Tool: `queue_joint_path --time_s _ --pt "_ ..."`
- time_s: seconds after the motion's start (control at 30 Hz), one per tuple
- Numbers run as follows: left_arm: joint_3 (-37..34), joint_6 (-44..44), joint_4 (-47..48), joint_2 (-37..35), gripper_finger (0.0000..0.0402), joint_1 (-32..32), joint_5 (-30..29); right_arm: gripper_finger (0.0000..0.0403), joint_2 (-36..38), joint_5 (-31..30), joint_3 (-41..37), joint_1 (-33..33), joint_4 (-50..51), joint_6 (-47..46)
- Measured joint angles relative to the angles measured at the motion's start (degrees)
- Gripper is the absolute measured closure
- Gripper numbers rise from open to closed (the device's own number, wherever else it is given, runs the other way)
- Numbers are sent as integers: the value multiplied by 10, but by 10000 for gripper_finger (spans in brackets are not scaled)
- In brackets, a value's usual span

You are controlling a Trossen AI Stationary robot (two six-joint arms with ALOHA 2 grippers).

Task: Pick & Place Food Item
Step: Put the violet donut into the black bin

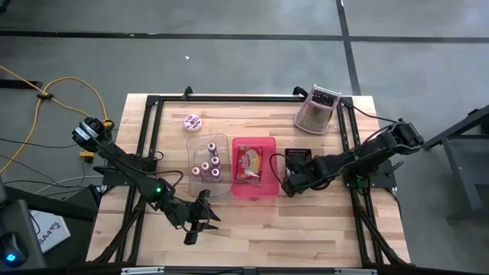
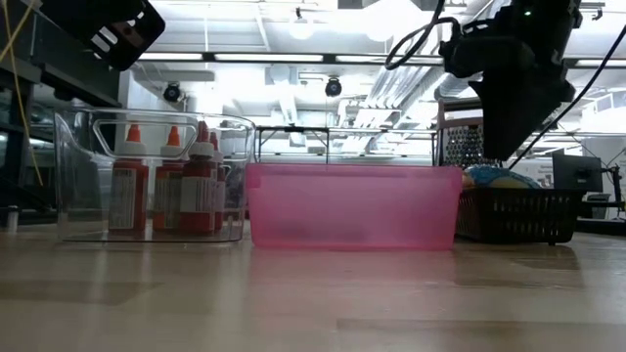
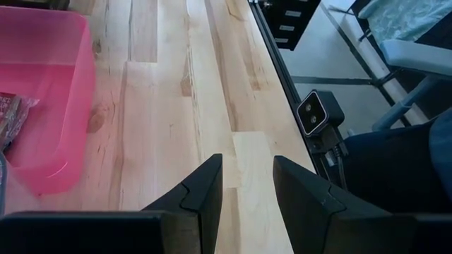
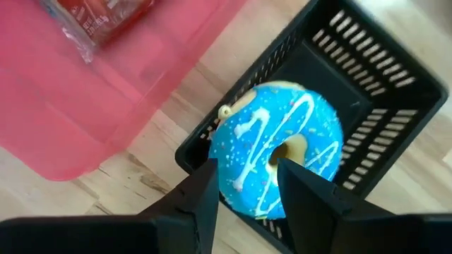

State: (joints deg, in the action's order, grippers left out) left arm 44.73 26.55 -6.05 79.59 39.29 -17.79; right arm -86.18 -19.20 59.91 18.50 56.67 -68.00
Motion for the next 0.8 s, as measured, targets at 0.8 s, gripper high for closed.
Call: queue_joint_path --time_s 0.8 --pt "16 -54 63 -183 279 -177 0 270 47 23 43 -109 -157 259"
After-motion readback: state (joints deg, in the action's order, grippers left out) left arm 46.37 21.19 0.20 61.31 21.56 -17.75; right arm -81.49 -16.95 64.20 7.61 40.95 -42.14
